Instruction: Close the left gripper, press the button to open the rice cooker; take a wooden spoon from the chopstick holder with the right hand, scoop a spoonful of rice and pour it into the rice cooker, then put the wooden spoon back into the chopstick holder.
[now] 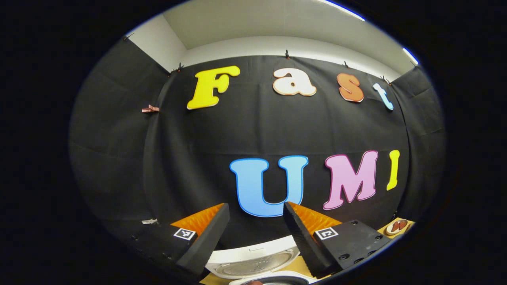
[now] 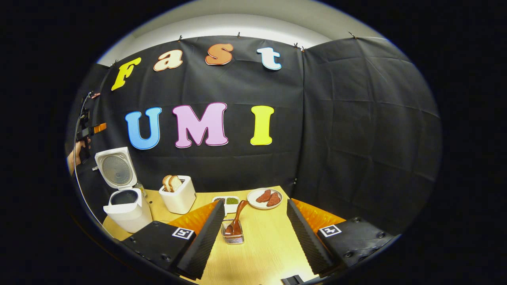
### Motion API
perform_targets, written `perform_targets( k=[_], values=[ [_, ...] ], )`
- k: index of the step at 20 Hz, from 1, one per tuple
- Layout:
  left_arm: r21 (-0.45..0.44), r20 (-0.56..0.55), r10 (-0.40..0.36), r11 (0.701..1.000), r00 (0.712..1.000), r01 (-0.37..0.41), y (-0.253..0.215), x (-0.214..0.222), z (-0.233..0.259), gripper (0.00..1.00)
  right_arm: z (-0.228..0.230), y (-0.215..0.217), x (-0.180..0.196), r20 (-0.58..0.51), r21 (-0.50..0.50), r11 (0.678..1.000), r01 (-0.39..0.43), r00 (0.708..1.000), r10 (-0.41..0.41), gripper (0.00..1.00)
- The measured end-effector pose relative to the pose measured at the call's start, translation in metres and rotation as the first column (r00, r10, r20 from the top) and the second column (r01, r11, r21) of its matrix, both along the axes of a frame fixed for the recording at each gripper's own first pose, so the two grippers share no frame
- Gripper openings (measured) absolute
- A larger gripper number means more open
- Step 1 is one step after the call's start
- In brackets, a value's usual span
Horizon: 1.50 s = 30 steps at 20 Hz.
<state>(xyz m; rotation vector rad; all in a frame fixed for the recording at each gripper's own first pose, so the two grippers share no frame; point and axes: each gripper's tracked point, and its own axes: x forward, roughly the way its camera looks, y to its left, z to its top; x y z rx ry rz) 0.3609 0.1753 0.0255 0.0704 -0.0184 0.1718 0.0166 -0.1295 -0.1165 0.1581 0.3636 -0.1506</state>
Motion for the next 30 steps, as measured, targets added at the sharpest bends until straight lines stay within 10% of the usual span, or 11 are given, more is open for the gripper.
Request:
perform_targets(
  k=[10,30],
  values=[
    [-0.018,-0.23,0.051,0.998,0.972,-0.057,0.03,0.047,-0.106,0.94,0.005,0.002,-0.015,-0.018,-0.054,0.998,0.025,0.999,-0.026,0.99],
    [-0.187,-0.394,0.039,0.975,0.918,-0.122,-0.061,-0.08,-0.175,0.98,-0.004,-0.023,-0.06,-0.024,0.008,0.999,-0.043,0.999,0.043,0.98]
  ],
)
